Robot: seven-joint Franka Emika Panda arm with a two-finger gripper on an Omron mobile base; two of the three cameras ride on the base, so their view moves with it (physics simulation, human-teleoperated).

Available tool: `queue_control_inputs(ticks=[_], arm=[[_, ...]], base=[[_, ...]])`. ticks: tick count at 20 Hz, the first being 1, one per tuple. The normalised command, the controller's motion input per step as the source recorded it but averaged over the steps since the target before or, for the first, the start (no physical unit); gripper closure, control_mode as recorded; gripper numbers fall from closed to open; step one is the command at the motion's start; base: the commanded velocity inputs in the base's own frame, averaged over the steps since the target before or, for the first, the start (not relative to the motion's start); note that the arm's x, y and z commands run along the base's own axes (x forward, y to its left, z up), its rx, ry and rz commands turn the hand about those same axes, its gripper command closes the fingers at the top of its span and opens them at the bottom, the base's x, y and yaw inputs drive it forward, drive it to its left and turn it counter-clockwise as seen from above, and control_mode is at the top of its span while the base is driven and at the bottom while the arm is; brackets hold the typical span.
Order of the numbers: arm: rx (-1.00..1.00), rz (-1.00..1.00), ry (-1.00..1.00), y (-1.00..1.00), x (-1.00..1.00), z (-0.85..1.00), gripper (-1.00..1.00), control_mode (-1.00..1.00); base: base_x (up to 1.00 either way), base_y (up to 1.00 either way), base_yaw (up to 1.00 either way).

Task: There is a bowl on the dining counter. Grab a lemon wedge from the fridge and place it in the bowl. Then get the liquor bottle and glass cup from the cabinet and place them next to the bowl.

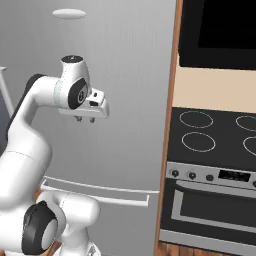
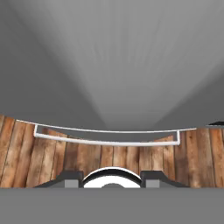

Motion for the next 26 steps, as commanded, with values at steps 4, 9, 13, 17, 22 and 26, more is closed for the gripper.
queue_control_inputs(ticks=[4, 9, 13, 17, 22, 26], arm=[[0.0, 0.0, 0.0, 0.0, 0.0, 0.0, -1.0, 1.0], [0.0, 0.0, 0.0, 0.0, 0.0, 0.0, -1.0, 1.0], [0.0, 0.0, 0.0, 0.0, 0.0, 0.0, -1.0, 1.0], [0.0, 0.0, 0.0, 0.0, 0.0, 0.0, -1.0, 1.0], [0.0, 0.0, 0.0, 0.0, 0.0, 0.0, -1.0, 1.0], [0.0, 0.0, 0.0, 0.0, 0.0, 0.0, -1.0, 1.0]], base=[[-0.08, 0.0, 0.0], [-0.91, 0.06, 0.0], [-0.8, 0.48, 0.0], [-0.23, 0.84, 0.0], [0.0, 0.98, 0.0], [0.02, 0.78, 0.0]])
